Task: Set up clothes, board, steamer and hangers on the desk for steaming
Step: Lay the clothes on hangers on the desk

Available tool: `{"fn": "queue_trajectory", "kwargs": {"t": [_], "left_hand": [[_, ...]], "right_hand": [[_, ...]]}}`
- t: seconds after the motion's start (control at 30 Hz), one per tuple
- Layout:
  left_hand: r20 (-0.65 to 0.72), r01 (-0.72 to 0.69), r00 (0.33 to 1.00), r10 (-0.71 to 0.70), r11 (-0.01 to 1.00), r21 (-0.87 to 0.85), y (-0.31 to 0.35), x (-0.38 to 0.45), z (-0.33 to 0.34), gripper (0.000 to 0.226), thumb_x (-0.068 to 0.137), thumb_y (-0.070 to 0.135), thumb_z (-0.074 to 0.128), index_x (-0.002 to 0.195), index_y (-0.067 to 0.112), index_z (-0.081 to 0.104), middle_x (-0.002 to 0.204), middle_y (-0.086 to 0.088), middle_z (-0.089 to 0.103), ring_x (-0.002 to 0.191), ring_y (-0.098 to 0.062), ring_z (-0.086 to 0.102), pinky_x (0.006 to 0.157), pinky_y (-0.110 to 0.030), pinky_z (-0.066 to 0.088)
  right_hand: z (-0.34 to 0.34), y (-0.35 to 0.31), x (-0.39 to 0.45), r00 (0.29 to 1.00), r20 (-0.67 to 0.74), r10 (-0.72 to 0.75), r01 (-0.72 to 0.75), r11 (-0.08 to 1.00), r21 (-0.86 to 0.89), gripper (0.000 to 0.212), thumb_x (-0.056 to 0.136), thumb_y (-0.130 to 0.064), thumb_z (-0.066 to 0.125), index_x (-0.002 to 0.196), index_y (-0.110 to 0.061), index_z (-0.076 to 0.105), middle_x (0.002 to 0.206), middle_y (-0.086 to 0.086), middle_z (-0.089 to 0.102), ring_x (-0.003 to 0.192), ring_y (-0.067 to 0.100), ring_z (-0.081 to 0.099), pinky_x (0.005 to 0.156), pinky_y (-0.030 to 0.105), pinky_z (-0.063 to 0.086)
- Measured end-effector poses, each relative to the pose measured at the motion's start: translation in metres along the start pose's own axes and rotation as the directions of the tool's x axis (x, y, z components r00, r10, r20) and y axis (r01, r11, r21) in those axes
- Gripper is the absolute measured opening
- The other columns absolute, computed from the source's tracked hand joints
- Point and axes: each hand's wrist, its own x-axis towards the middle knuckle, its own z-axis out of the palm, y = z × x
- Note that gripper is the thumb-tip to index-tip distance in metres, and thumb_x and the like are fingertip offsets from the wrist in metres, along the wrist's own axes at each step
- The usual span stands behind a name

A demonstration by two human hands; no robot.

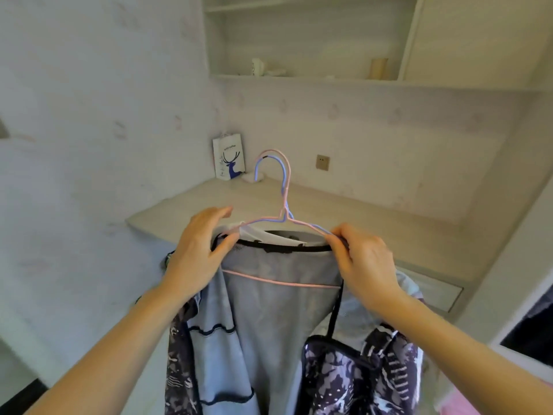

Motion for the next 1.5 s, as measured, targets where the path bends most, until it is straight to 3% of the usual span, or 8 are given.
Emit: {"fn": "queue_trajectory", "kwargs": {"t": [0.17,0.37,0.5,0.63,0.93,1.23,1.4,1.5], "left_hand": [[0.12,0.098,0.989,-0.092,0.994,-0.041,-0.07,0.015,-0.012,0.043,0.095,0.046,0.047,0.131,0.024,0.053,0.12,0.012,0.057,0.114,-0.004,0.05,0.099,-0.024,0.038],[0.073,0.111,0.992,-0.107,0.993,-0.049,-0.133,0.032,-0.018,0.028,0.099,0.021,0.047,0.124,0.027,0.059,0.107,0.01,0.06,0.106,-0.007,0.052,0.094,-0.019,0.038],[0.034,0.079,0.996,-0.08,0.996,0.032,-0.16,0.047,-0.011,0.032,0.093,0.041,0.043,0.112,0.026,0.063,0.089,0.015,0.055,0.091,-0.015,0.047,0.083,-0.027,0.039],[-0.059,0.139,0.988,-0.139,0.99,-0.014,-0.183,0.071,0.002,0.031,0.096,0.045,0.047,0.095,0.021,0.066,0.085,0.016,0.058,0.087,-0.015,0.049,0.078,-0.036,0.044],[-0.177,0.216,0.959,-0.224,0.974,-0.06,-0.247,0.159,0.041,0.017,0.093,0.041,0.053,0.097,0.032,0.067,0.1,0.024,0.064,0.098,-0.007,0.056,0.09,-0.049,0.044],[-0.197,0.316,0.927,-0.319,0.948,-0.047,-0.303,0.25,0.076,0.012,0.091,0.021,0.062,0.097,0.021,0.071,0.092,0.026,0.061,0.092,0.007,0.053,0.084,-0.011,0.04],[-0.188,0.349,0.915,-0.356,0.935,-0.068,-0.337,0.285,0.094,0.016,0.09,0.02,0.063,0.093,0.035,0.067,0.085,0.03,0.062,0.089,-0.001,0.054,0.083,-0.022,0.043],[-0.175,0.335,0.924,-0.34,0.94,-0.063,-0.358,0.307,0.104,0.018,0.091,0.021,0.062,0.091,0.038,0.067,0.089,0.037,0.061,0.089,0.0,0.055,0.081,-0.018,0.043]], "right_hand": [[0.051,-0.02,0.037,1.0,0.015,-0.012,0.011,0.999,0.041,0.022,0.096,-0.033,0.05,0.084,-0.017,0.06,0.061,-0.013,0.047,0.058,0.021,0.051,0.054,0.029,0.028],[0.105,-0.026,0.07,0.998,0.053,0.021,-0.023,0.999,0.049,0.022,0.097,-0.036,0.047,0.087,-0.02,0.059,0.069,-0.009,0.053,0.066,0.023,0.055,0.056,0.03,0.031],[0.137,-0.025,0.098,0.996,0.086,0.015,-0.021,0.997,0.068,0.024,0.097,-0.039,0.043,0.089,-0.023,0.059,0.076,-0.008,0.058,0.071,0.02,0.056,0.059,0.031,0.033],[0.172,-0.016,0.132,0.996,0.094,-0.011,0.002,0.996,0.093,0.023,0.096,-0.039,0.043,0.09,-0.022,0.057,0.081,-0.003,0.06,0.073,0.024,0.056,0.06,0.034,0.039],[0.253,0.027,0.24,0.988,0.14,-0.069,0.038,0.976,0.214,0.026,0.096,-0.039,0.042,0.088,-0.019,0.056,0.079,0.0,0.061,0.073,0.025,0.057,0.065,0.042,0.046],[0.328,0.074,0.349,0.961,0.205,-0.187,0.135,0.961,0.243,0.02,0.097,-0.039,0.044,0.09,-0.024,0.056,0.081,-0.002,0.057,0.075,0.02,0.055,0.067,0.042,0.048],[0.368,0.09,0.394,0.959,0.195,-0.204,0.153,0.956,0.249,0.023,0.095,-0.039,0.047,0.093,-0.021,0.061,0.082,-0.003,0.05,0.075,0.018,0.053,0.066,0.042,0.048],[0.392,0.099,0.42,0.957,0.204,-0.207,0.154,0.956,0.249,0.022,0.096,-0.037,0.047,0.094,-0.02,0.061,0.083,-0.002,0.05,0.075,0.019,0.052,0.066,0.042,0.048]]}}
